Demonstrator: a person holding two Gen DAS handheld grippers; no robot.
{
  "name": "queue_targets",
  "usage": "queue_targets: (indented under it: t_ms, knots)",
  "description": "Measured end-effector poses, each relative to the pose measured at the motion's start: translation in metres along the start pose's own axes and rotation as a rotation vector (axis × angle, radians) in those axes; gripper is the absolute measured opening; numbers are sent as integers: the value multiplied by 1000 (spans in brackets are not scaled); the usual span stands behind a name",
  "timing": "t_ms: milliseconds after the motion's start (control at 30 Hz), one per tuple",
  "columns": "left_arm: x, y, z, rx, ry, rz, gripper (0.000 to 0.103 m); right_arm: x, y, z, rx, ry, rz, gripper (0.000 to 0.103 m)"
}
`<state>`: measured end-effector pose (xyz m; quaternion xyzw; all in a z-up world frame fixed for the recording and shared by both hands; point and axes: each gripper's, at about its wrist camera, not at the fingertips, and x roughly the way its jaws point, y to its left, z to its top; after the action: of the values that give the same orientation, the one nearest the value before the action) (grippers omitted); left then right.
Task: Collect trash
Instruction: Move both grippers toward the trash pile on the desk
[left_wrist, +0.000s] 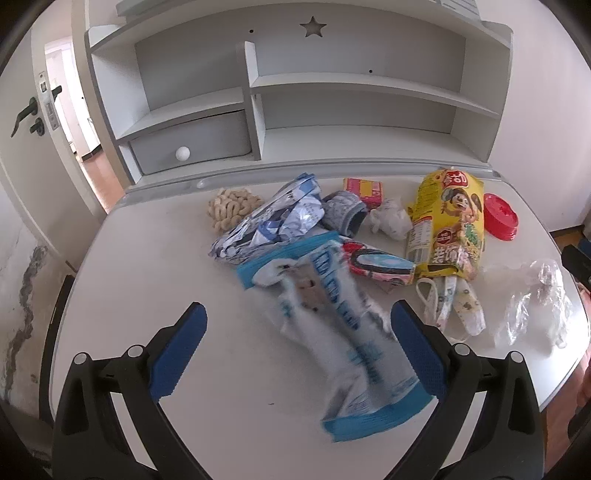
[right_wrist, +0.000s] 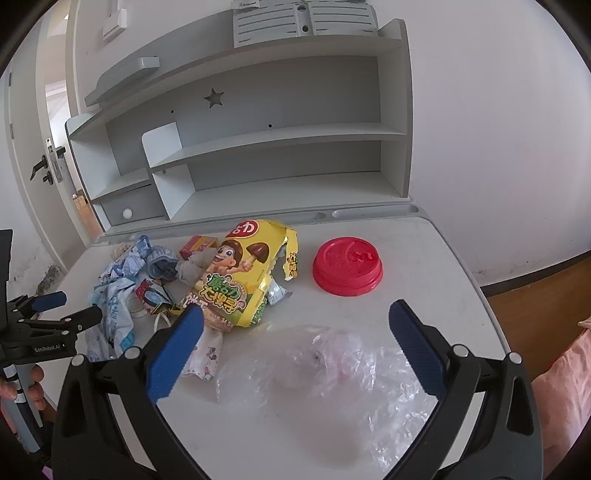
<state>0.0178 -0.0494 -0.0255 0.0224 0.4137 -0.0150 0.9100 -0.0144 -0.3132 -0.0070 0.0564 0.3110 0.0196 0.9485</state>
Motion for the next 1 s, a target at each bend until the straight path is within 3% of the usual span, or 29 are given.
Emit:
queue_targets:
  t_ms: [767, 1000]
  knots:
    - [-24, -6, -6, 34, -32, -3, 97, -22, 0, -11, 0, -9, -15, 97]
    - [-13, -7, -8, 20, -3, -16, 97, -12, -5, -19, -9, 28, -29, 97]
